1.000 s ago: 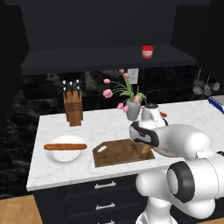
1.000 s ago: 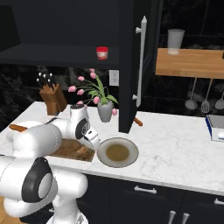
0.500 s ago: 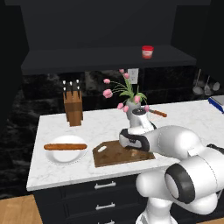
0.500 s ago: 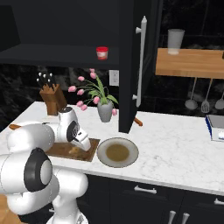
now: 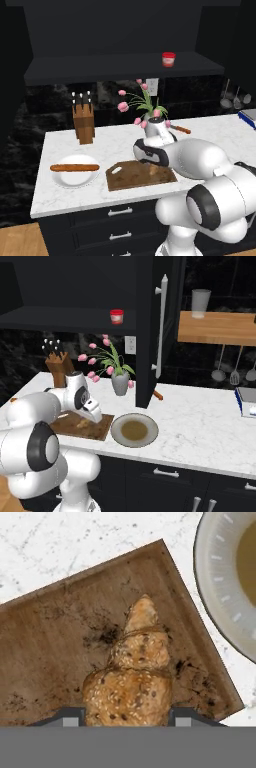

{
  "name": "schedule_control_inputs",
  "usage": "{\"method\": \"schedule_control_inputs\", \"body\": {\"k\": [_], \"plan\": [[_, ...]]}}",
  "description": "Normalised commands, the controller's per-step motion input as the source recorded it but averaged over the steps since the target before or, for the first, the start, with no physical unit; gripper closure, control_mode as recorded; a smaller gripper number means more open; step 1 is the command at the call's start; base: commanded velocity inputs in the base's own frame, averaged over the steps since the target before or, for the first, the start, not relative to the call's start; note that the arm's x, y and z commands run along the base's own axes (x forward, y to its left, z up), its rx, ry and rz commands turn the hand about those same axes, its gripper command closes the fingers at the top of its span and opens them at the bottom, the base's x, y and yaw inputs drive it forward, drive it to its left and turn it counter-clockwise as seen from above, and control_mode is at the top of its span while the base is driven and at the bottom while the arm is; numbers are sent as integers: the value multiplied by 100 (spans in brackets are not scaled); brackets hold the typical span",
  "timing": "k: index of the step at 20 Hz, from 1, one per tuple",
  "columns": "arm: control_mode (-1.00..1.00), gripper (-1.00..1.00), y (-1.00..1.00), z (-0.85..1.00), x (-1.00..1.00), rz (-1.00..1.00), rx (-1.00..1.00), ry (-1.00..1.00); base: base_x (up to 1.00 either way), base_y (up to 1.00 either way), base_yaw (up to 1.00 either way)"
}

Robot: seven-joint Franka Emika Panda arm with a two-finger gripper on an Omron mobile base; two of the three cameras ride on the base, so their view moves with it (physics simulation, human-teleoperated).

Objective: From the different types of pastries on the counter, select a croissant and place it on the cutting board. Then retrieve a jar of jam from the cabinet and place it alongside the croissant on the cutting board.

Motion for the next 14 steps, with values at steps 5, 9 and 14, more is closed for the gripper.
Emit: {"method": "schedule_control_inputs", "body": {"k": [5,9,14], "plan": [[-100,-100,0,9,-15,0,0,-1,0,0,0],[-100,-100,0,0,-1,0,0,-5,0,0,0],[-100,-100,2,34,-55,1,0,-7,0,0,0]]}}
